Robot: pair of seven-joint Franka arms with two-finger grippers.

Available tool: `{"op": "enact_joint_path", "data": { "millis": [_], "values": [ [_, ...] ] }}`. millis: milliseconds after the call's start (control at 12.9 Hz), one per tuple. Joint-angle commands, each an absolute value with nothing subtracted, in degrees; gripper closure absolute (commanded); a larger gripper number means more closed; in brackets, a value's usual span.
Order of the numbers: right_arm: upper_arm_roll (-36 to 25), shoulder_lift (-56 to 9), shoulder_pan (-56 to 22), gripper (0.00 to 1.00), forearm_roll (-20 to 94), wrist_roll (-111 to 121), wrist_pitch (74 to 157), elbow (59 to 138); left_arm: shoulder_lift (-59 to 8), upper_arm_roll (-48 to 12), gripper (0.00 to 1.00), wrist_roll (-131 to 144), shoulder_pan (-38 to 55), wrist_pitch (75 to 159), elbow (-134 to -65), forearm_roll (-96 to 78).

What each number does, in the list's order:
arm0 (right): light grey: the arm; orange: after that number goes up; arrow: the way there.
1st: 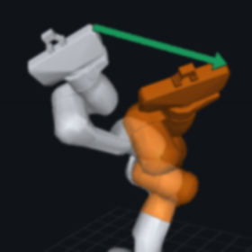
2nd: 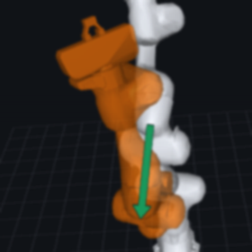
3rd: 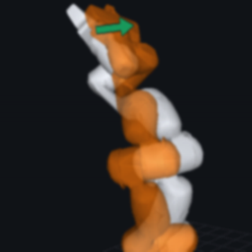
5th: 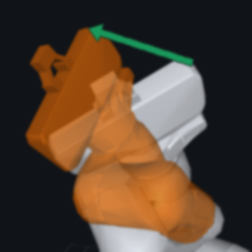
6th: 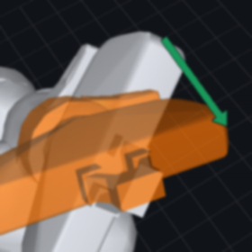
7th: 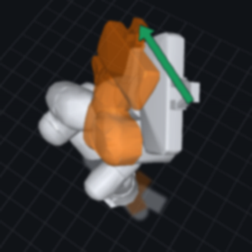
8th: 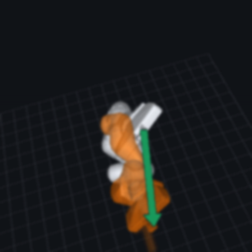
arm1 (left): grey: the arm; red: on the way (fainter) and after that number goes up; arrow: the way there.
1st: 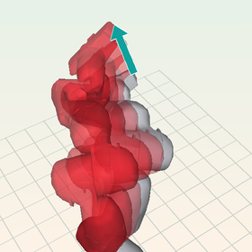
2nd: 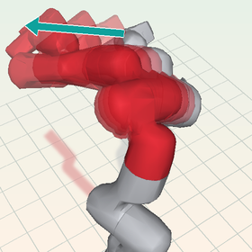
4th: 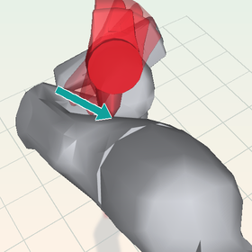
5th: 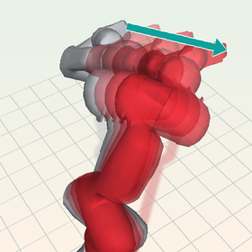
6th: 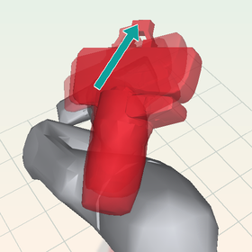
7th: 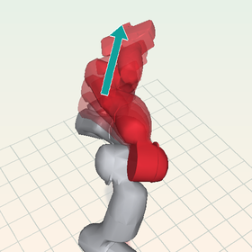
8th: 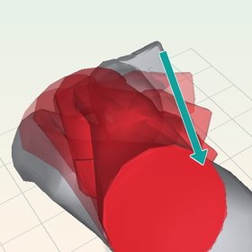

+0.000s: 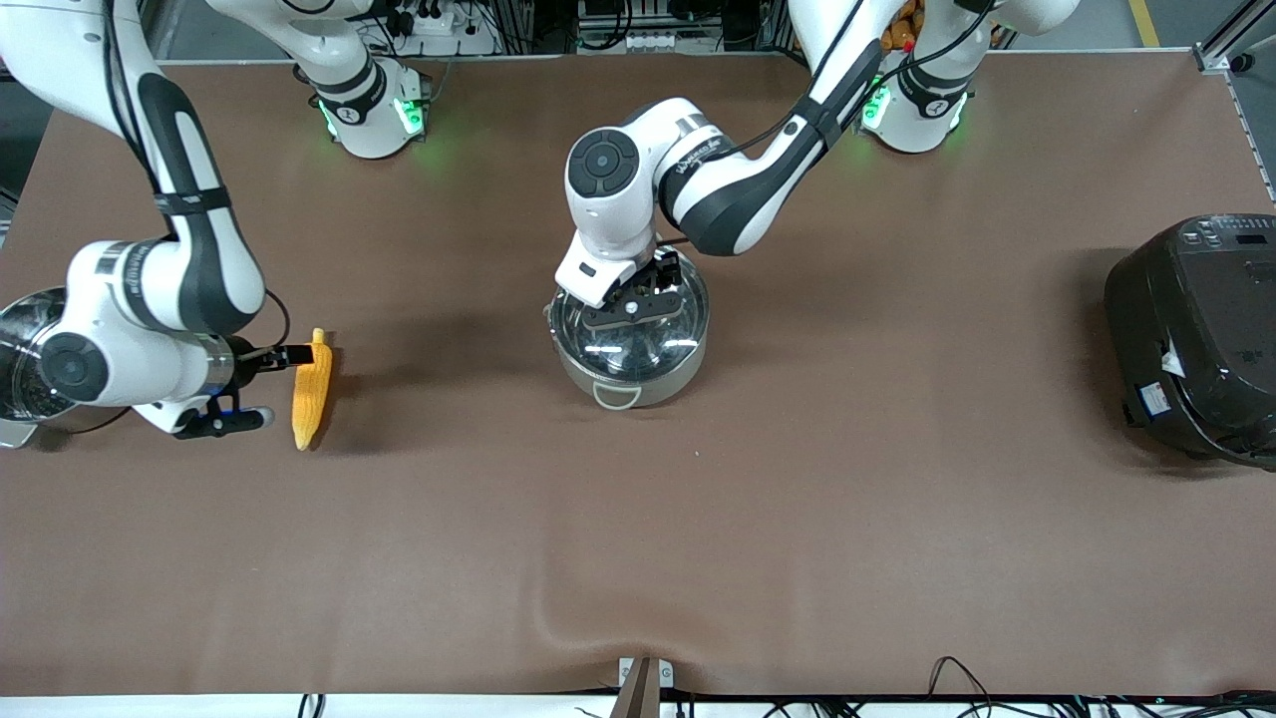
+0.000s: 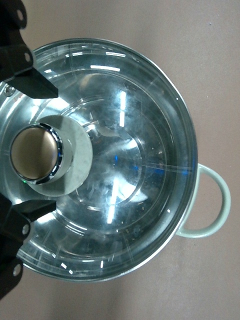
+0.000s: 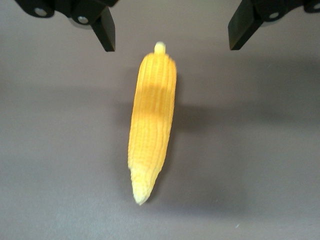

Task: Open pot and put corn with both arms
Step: 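Grasp the lid knob with the left gripper while the right gripper grasps the corn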

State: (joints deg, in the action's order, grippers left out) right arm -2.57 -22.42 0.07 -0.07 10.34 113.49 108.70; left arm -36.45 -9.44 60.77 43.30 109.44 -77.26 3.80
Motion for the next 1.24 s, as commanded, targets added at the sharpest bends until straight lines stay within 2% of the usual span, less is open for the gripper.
{"op": "enact_joint_path", "data": {
  "millis": [0,232,310,464,542,774,1006,1083,1161],
  "values": [
    [-2.37,-22.22,1.14,0.0,-1.76,12.11,122.49,114.51,-37.44,-8.96,0.31,61.44,44.12,109.69,-75.76,5.62],
    [-2.37,-26.09,3.15,0.0,-1.76,14.41,126.9,115.39,-37.62,-8.96,0.46,61.44,44.12,109.69,-75.76,5.62],
    [-2.37,-26.89,3.77,0.0,-1.76,14.59,129.52,116.88,-37.62,-8.96,0.54,61.44,44.12,109.69,-75.76,5.62],
    [-2.29,-27.07,4.13,0.0,-1.67,14.59,134.8,120.66,-37.36,-8.96,0.81,61.44,44.12,109.6,-75.76,5.62],
    [-2.29,-27.16,4.13,0.0,-1.58,14.59,135.0,121.02,-37.18,-8.96,1.0,61.17,44.12,109.6,-75.76,5.8],
    [-2.2,-27.77,4.04,0.0,-0.97,14.33,135.0,120.94,-35.34,-9.14,1.0,60.73,43.77,108.73,-75.76,6.15],
    [-2.11,-28.04,3.78,0.0,-0.97,14.06,134.91,120.67,-30.78,-9.14,1.0,60.64,42.63,104.86,-75.85,5.89],
    [-2.11,-28.04,3.78,0.17,-0.97,14.06,134.91,120.41,-27.89,-9.14,1.0,60.64,41.32,104.51,-76.46,5.54],
    [-2.11,-27.95,3.69,0.39,-0.97,14.06,134.91,120.15,-25.6,-9.58,1.0,60.56,39.05,102.76,-76.81,5.1]
  ]
}}
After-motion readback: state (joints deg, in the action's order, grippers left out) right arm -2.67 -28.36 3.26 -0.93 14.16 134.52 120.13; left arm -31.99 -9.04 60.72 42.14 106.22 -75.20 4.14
